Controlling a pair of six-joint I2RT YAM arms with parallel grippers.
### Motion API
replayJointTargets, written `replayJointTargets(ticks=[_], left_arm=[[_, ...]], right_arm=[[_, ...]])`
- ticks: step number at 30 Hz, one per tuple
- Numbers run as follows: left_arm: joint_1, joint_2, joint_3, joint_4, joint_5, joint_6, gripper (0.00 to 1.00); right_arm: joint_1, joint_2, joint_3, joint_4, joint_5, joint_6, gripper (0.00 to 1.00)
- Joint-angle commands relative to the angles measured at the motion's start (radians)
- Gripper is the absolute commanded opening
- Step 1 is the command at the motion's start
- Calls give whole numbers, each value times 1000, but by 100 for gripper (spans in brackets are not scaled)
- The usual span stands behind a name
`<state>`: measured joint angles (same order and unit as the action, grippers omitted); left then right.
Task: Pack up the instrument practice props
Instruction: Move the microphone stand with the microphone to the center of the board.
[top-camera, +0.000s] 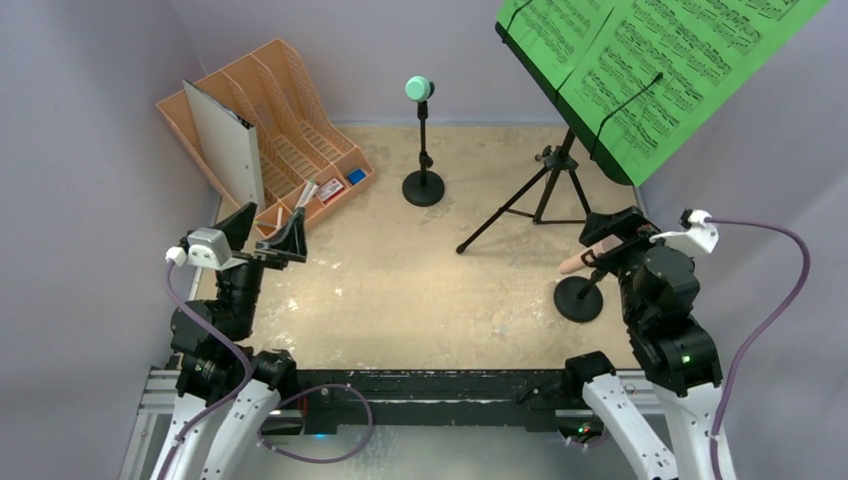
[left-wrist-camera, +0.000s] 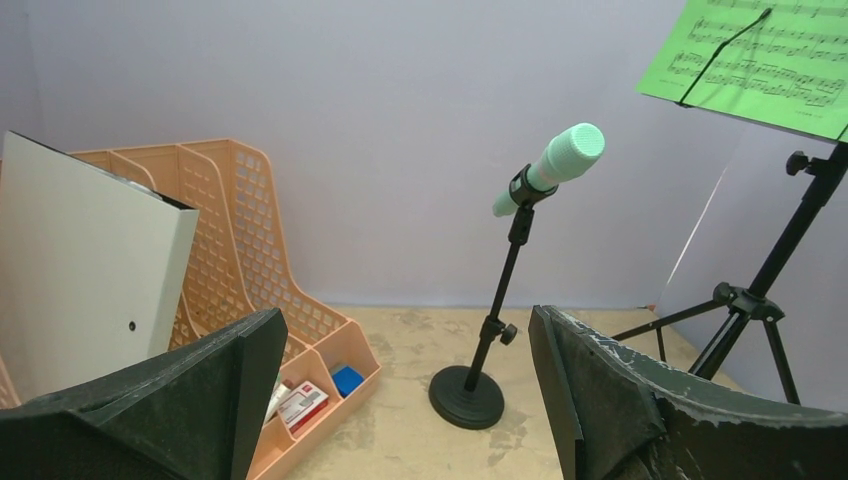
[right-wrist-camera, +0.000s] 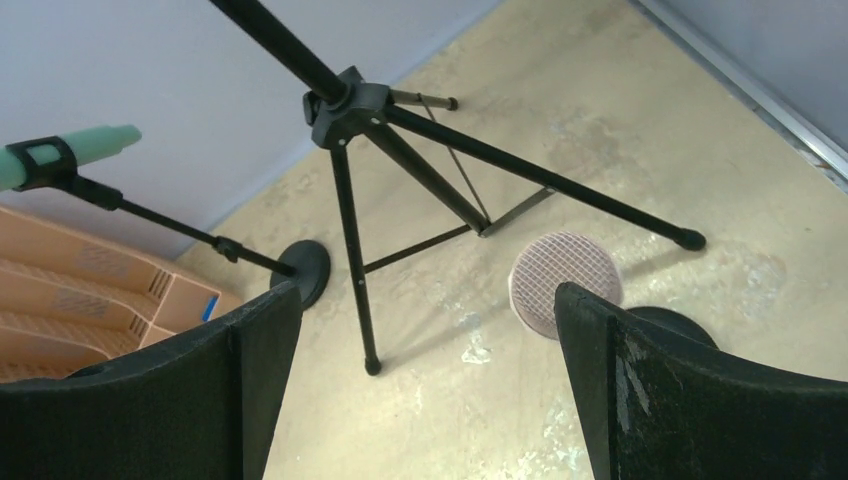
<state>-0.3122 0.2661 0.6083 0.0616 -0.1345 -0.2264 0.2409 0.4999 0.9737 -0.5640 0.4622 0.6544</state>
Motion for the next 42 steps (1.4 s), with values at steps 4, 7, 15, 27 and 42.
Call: replayJointTargets(ticks=[4, 7, 15, 27, 42], left_arm=[[-25, -20, -3, 18, 6, -10, 98], [-32, -21, -5, 18, 14, -11, 98], [-35, 74, 13, 27, 145, -19, 98], [-36, 145, 57, -18, 270, 12, 99], [-67, 83, 54, -32, 253, 47, 99]], right_arm=[[-1, 48, 125, -233, 132, 92, 99], [-3, 76, 146, -314, 159, 130, 99], [-2, 89, 78, -271, 122, 117, 99], [-3, 171, -16, -232, 108, 142, 98], [-2, 189, -138, -95, 224, 235, 90]])
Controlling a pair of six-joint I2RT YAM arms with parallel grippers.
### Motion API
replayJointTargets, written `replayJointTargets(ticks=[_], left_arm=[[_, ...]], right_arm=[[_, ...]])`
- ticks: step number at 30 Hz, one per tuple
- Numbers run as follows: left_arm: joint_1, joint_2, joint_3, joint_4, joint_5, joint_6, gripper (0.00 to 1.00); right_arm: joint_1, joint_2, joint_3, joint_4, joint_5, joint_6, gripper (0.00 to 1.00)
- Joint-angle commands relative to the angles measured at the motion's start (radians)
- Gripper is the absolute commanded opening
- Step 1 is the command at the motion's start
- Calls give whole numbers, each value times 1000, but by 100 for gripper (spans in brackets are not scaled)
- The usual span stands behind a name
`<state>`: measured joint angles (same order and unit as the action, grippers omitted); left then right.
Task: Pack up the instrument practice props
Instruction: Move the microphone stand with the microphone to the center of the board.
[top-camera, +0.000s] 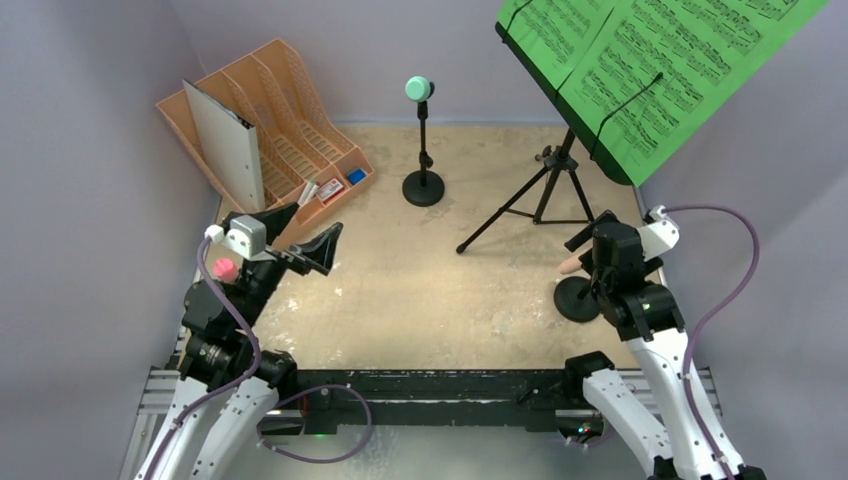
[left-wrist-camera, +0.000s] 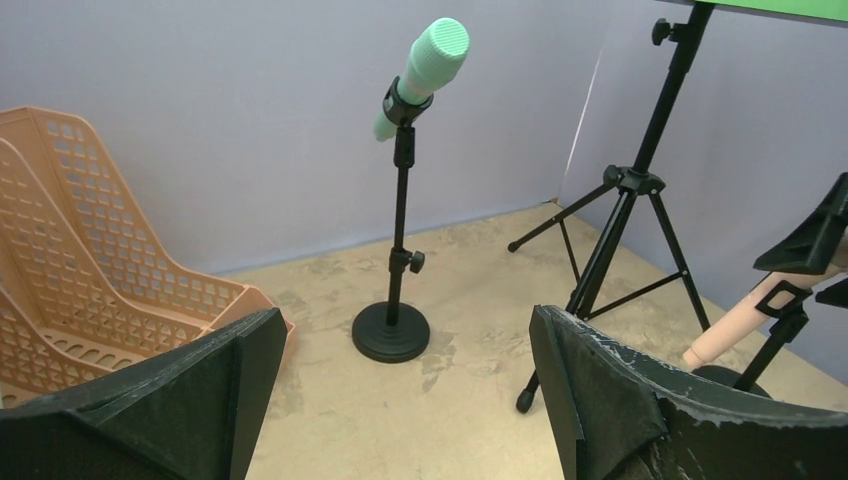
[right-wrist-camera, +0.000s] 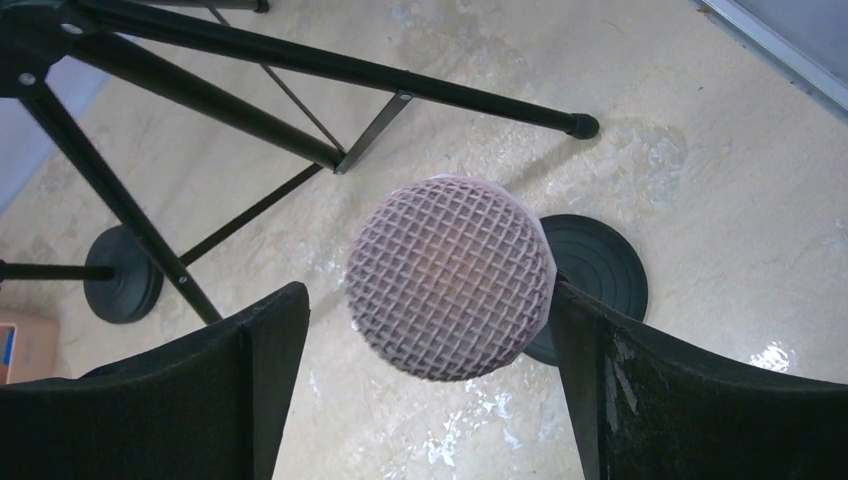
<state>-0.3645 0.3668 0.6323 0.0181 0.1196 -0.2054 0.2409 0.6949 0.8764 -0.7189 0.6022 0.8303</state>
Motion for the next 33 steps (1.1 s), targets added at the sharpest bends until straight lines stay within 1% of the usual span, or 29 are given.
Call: replayJointTargets(ticks=[1, 6, 9, 18, 26, 28, 33], left_arm=[[-17, -22, 30, 11, -3, 27, 99], [-28, -36, 30, 5, -12, 34, 99], [-30, -37, 29, 6, -9, 34, 99], [-31, -41, 29, 7, 0, 36, 99], [-37, -46, 28, 5, 4, 38, 99], [-37, -47, 27, 5, 4, 40, 99], [-40, -52, 27, 5, 6, 41, 99]], right_arm=[[-2, -6, -59, 73, 93, 63, 89], [-2, -10, -100, 121, 133, 61, 84], [-2, -8, -116, 149, 152, 24, 79], [-3, 3, -109, 153, 157, 7, 66], [-3, 16, -113, 162, 148, 6, 61], [-3, 22, -114, 163, 145, 7, 58], [-3, 33, -115, 159, 146, 20, 58]])
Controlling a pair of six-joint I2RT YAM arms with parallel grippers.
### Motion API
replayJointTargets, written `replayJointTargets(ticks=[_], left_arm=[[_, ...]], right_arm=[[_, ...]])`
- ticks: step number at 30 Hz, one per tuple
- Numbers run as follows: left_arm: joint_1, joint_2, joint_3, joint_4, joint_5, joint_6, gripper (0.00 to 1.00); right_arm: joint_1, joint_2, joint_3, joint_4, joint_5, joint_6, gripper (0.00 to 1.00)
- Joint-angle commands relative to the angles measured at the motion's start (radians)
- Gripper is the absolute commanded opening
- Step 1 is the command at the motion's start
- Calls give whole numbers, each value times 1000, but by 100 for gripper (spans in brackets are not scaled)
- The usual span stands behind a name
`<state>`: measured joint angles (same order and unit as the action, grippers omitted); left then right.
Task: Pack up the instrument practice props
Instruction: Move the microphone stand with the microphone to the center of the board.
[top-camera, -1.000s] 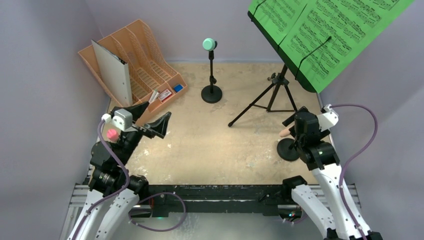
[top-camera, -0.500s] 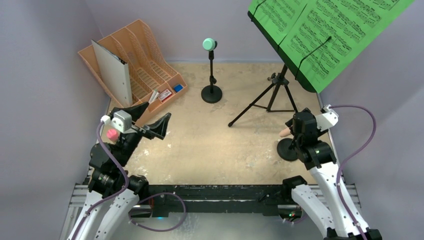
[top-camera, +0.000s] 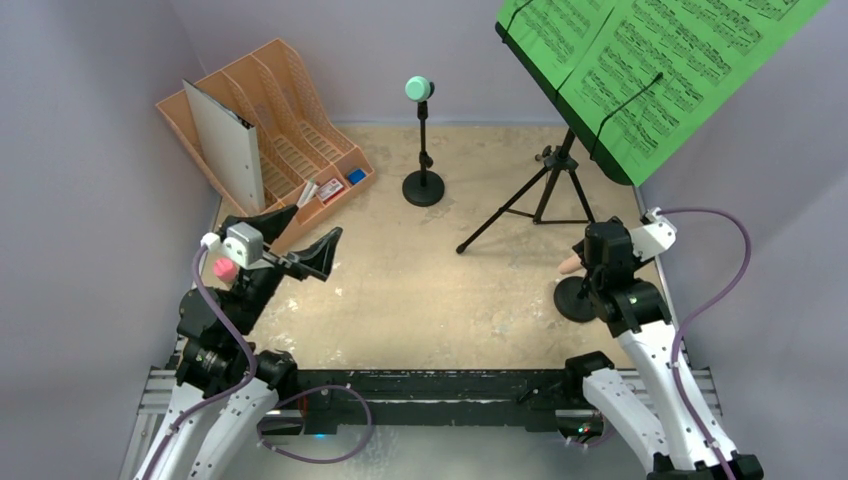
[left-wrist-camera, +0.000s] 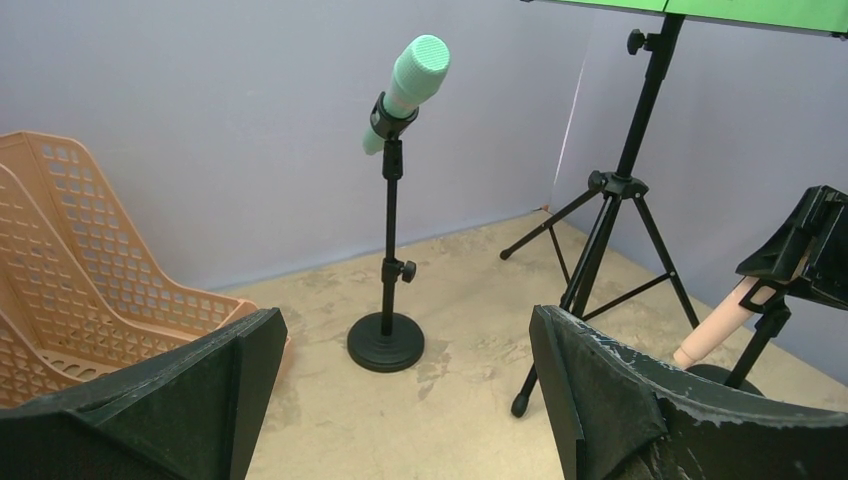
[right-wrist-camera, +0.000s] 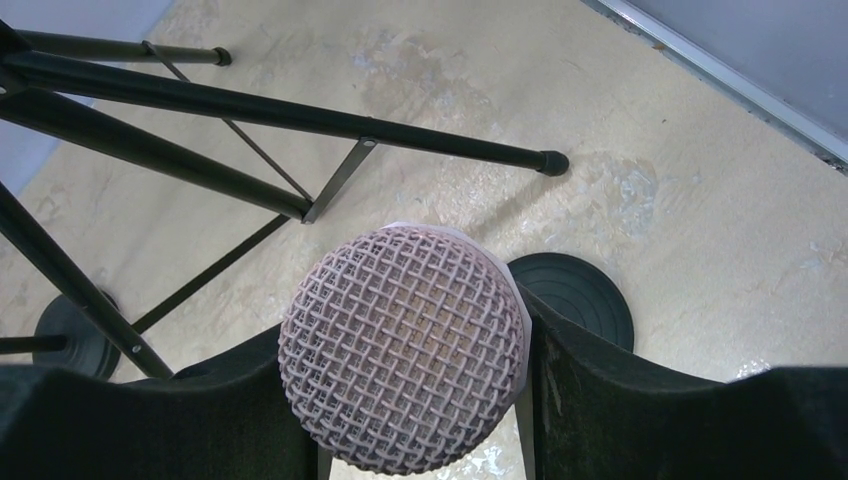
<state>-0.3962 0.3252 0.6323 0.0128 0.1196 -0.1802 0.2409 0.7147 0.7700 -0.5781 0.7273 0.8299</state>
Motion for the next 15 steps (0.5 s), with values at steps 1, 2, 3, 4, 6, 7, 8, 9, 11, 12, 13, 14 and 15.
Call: replayJointTargets(ticks=[1, 2, 3, 4, 6, 7, 8, 9, 11, 12, 13, 14, 15], left_arm=[[-9, -12, 27, 10, 6, 16, 99], [-9, -13, 27, 9, 6, 16, 99], [-9, -15, 27, 9, 6, 16, 99], [-9, -16, 27, 9, 5, 17, 99], [-9, -21, 27, 7, 5, 19, 99], [-9, -22, 27, 7, 4, 19, 99], [-9, -24, 28, 7, 3, 19, 99], [-9, -24, 27, 6, 3, 19, 99], [-9, -26, 28, 7, 4, 21, 99], [-10, -24, 27, 7, 4, 20, 99], [-9, -22, 28, 7, 5, 19, 99], [-9, -20, 28, 6, 4, 19, 99], [-9, -20, 27, 6, 5, 19, 99]], right_arm=[[-3, 15, -10, 20, 20, 21, 58], [-3, 17, -11, 21, 18, 23, 57], [-3, 19, -12, 22, 16, 25, 57], [-2, 22, -13, 20, 14, 30, 57], [-2, 24, -15, 18, 10, 35, 56], [-2, 25, -17, 17, 7, 37, 54], [-2, 25, -18, 17, 4, 37, 51], [-2, 24, -18, 18, 0, 32, 47], [-1, 22, -16, 22, -10, 18, 39], [-2, 18, -13, 23, -15, 12, 35], [-2, 13, -11, 31, -23, 6, 31], [-2, 7, -11, 45, -26, -11, 27], [-1, 0, -12, 67, -25, -40, 23]])
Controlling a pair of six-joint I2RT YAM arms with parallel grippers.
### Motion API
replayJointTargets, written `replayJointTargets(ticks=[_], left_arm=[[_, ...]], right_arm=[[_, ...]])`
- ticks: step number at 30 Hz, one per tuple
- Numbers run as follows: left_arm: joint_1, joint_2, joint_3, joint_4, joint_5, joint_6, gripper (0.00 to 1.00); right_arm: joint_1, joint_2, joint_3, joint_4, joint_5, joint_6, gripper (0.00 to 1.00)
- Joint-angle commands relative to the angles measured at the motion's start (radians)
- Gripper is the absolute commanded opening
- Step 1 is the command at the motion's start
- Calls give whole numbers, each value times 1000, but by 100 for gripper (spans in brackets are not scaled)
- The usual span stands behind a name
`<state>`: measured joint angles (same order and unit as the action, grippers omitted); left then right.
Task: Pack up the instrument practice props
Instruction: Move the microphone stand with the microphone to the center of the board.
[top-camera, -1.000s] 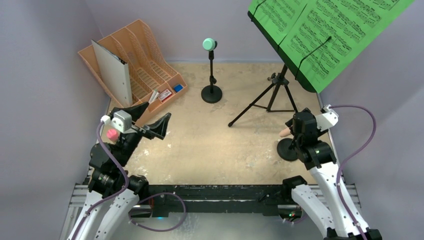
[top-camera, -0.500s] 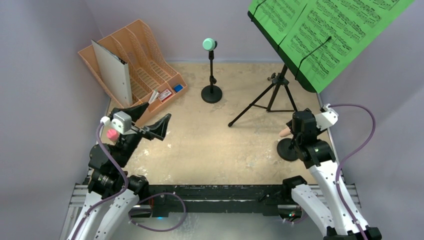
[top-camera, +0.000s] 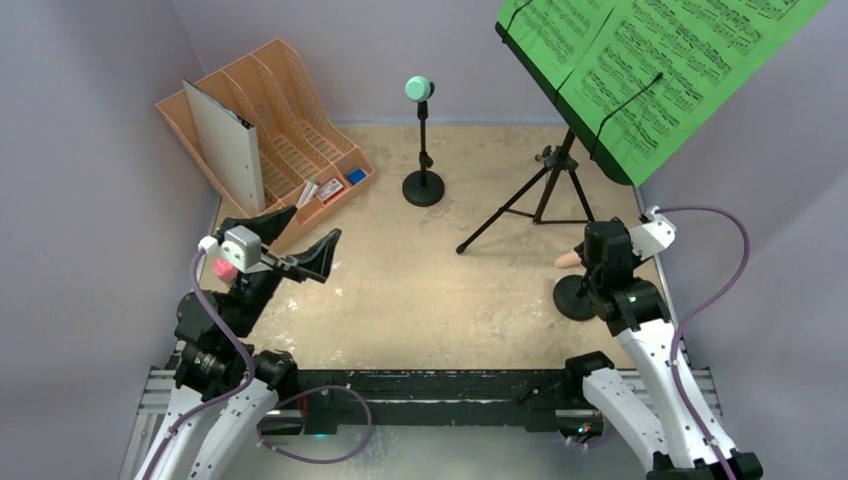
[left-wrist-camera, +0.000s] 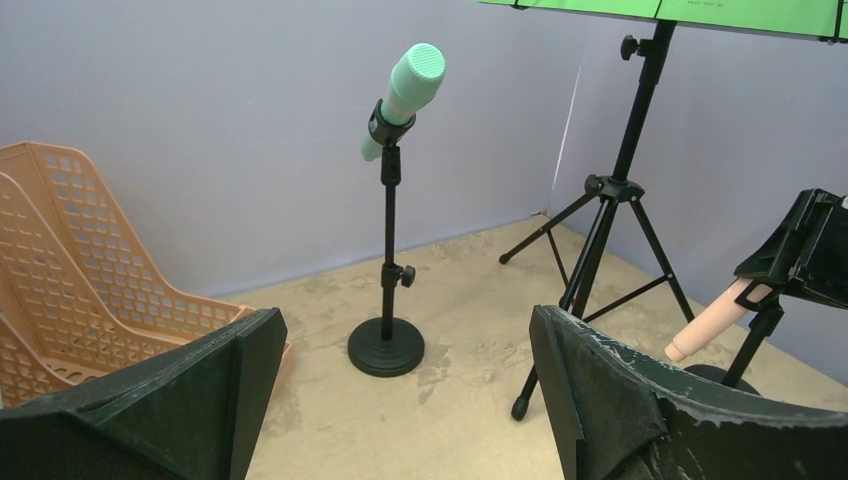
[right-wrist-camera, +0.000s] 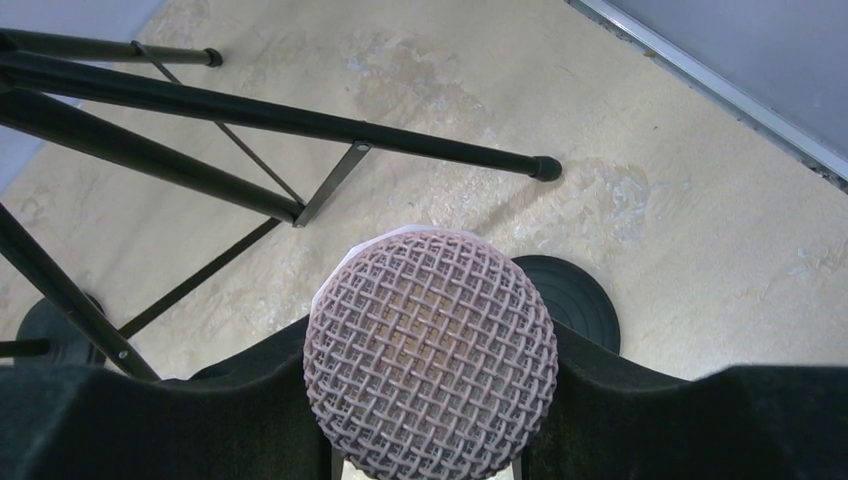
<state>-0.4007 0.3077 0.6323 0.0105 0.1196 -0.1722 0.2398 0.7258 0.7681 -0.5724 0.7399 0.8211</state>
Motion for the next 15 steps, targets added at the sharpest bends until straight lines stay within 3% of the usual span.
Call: replayJointTargets(ticks=[1, 10, 15], left_arm=[[-4, -1, 27, 7, 6, 11, 99], [-4, 19, 29, 9, 8, 10, 99], [-4, 29, 30, 9, 6, 10, 99]], right_arm=[[0, -17, -10, 75, -57, -56, 20], [9, -43, -14, 162, -215, -191, 5], [13, -59, -5, 180, -324, -250, 4]])
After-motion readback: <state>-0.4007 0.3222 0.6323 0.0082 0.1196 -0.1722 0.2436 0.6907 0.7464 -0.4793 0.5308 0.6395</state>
